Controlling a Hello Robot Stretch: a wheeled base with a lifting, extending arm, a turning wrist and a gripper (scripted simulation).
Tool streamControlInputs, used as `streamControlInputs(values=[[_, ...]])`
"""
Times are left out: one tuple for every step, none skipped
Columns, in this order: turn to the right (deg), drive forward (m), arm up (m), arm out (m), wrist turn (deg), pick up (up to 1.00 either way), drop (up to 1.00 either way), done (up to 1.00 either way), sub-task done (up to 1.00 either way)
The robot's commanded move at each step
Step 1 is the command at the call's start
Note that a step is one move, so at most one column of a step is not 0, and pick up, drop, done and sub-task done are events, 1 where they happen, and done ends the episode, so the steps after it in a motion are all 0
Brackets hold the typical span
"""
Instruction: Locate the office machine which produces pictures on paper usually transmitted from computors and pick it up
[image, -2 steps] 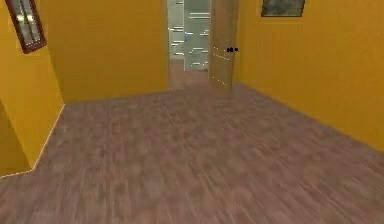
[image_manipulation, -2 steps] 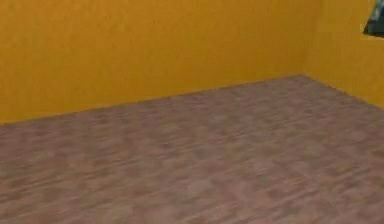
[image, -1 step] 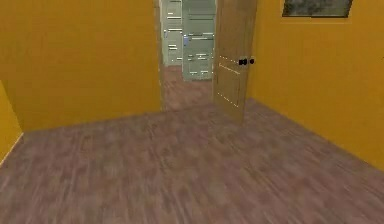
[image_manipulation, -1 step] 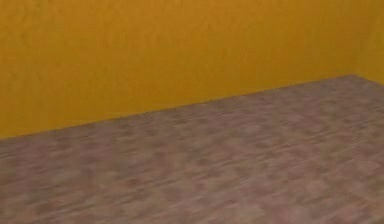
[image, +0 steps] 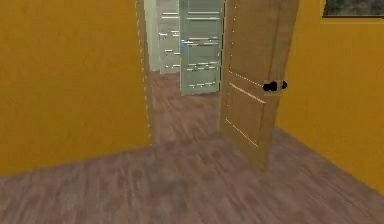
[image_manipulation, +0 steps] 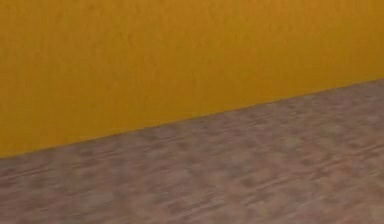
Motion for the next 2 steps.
streamControlInputs(values=[[0.0, 1.0, 0.0, 0.0, 0.0, 0.0, 0.0, 0.0, 0.0], [0.0, 0.7, 0.0, 0.0, 0.0, 0.0, 0.0, 0.0, 0.0]])
